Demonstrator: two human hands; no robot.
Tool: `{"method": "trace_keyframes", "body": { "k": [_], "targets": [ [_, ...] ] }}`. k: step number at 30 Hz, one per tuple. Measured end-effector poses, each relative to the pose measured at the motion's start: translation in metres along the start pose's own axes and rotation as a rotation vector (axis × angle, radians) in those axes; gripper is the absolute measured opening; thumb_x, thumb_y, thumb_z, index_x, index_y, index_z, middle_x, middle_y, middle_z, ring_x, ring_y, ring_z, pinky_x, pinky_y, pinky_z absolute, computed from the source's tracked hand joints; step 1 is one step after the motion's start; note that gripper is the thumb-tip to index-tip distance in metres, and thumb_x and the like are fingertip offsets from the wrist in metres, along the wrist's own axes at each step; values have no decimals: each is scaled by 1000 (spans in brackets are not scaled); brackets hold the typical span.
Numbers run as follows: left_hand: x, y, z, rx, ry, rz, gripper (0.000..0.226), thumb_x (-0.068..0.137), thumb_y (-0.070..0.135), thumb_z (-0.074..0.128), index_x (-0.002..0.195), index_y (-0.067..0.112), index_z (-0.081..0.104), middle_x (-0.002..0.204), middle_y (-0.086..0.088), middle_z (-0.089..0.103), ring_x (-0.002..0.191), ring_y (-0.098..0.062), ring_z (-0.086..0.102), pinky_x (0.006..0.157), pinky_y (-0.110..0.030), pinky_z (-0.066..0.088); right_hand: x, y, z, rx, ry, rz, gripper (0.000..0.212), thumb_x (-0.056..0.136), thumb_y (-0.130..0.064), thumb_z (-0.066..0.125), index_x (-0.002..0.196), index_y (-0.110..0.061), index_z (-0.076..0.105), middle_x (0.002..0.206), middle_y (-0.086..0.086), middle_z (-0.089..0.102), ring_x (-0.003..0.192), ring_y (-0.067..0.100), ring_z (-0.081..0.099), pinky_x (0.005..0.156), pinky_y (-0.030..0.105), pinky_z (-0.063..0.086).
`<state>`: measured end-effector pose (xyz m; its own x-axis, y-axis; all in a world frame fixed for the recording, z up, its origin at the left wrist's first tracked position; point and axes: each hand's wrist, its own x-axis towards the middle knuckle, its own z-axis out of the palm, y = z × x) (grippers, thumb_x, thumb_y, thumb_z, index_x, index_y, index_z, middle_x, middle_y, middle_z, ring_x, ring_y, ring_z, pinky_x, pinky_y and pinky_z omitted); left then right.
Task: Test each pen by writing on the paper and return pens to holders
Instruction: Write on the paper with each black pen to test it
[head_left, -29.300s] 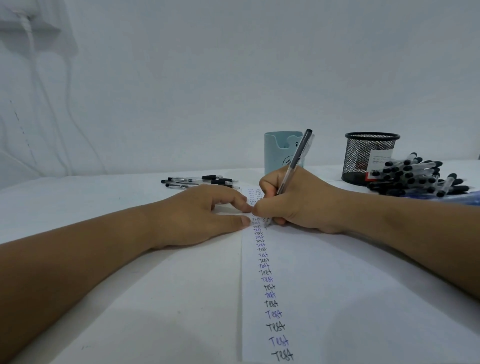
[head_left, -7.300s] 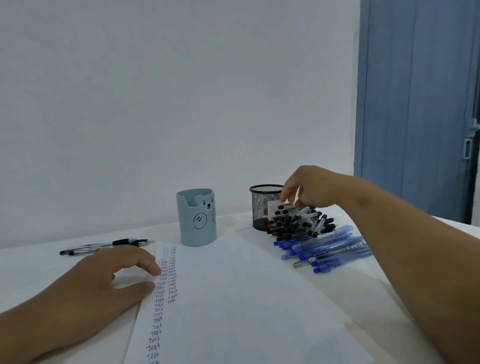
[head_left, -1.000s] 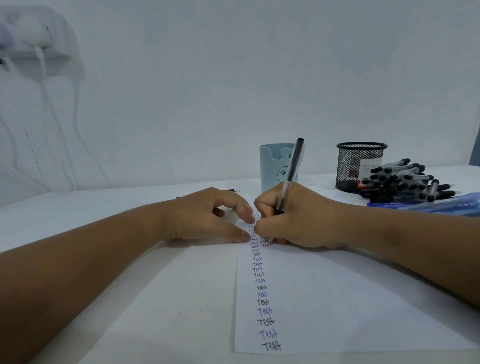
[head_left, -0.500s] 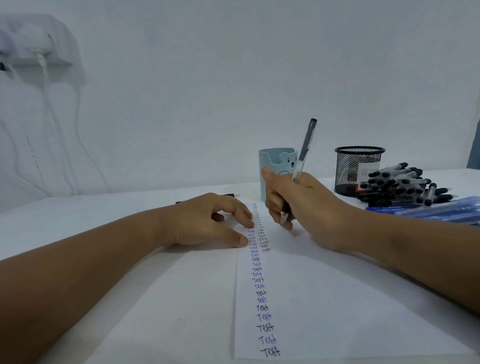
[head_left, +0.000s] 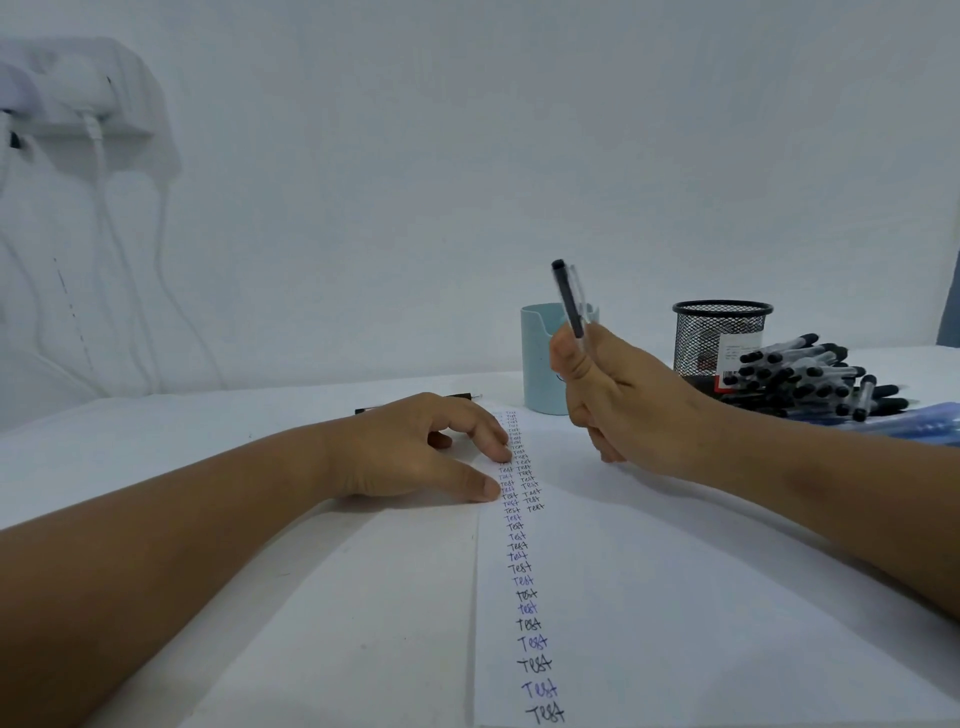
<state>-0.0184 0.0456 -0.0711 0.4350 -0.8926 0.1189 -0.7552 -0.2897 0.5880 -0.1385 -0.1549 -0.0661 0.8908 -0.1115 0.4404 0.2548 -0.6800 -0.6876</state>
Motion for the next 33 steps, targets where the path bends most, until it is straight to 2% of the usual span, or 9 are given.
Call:
{"method": "trace_keyframes", "body": {
  "k": [4,9,13,15,19,24,29,30,33],
  "targets": [
    [0,0,-1,10,-7,11,44,61,57,76,100,38,75,123,31,62,123,10,51,107,-22,34,-2,-6,-2,-104,18,-44,49,83,-73,26,92,-28,42,67,3,45,49,9,45,47,35,55],
    [0,1,-1,9,-8,12,46,59,58,75,101,38,75,123,31,62,124,10,51,107,-22,35,-3,-6,-4,-156,57,-91,71,87,-71,15,87,-10,52,54,-17,46,51,3,41,60,28,41],
    [0,1,0,8,-7,10,44,59,58,76,100,39,76,123,31,62,124,9,51,107,-23,35,-3,-6,-5,-114,43,-102,77,90,-73,18,76,-1,40,53,-13,34,49,7,32,62,30,36],
    [0,1,0,4,-3,11,39,62,53,79,99,38,76,122,30,62,123,9,51,106,-23,35,-3,-4,-5,-111,30,-118,77,94,-77,20,74,-4,35,56,-13,32,52,6,31,61,30,33],
    [0,3,0,6,1,8,38,63,53,78,97,39,76,122,29,63,123,9,52,107,-24,36,1,2,-4,-47,41,-124,74,81,-80,36,69,-7,32,63,-7,29,59,10,27,60,30,23],
    [0,3,1,-4,18,-11,31,67,43,79,97,36,76,120,30,63,122,9,52,108,-22,35,2,6,-6,-48,38,-144,70,85,-77,43,68,-10,31,62,-10,29,58,7,28,59,27,24],
    [-1,9,1,12,46,-45,16,81,39,77,94,30,78,116,25,67,116,6,57,101,-22,39,6,7,-15,-149,28,-147,42,104,-55,27,88,-17,39,72,-3,42,67,14,39,65,39,39],
    [1,11,4,8,75,-73,13,87,38,75,92,26,78,113,22,69,113,3,60,100,-24,40,8,6,-20,-172,46,-147,34,106,-48,28,91,-20,40,74,-1,44,69,16,41,66,43,42],
    [5,20,17,68,213,-167,32,94,52,61,91,23,74,106,13,70,103,-6,62,95,-24,44,15,4,-47,-231,139,-108,18,105,-35,44,92,-29,54,68,-11,49,66,14,45,64,40,44]
  ]
}}
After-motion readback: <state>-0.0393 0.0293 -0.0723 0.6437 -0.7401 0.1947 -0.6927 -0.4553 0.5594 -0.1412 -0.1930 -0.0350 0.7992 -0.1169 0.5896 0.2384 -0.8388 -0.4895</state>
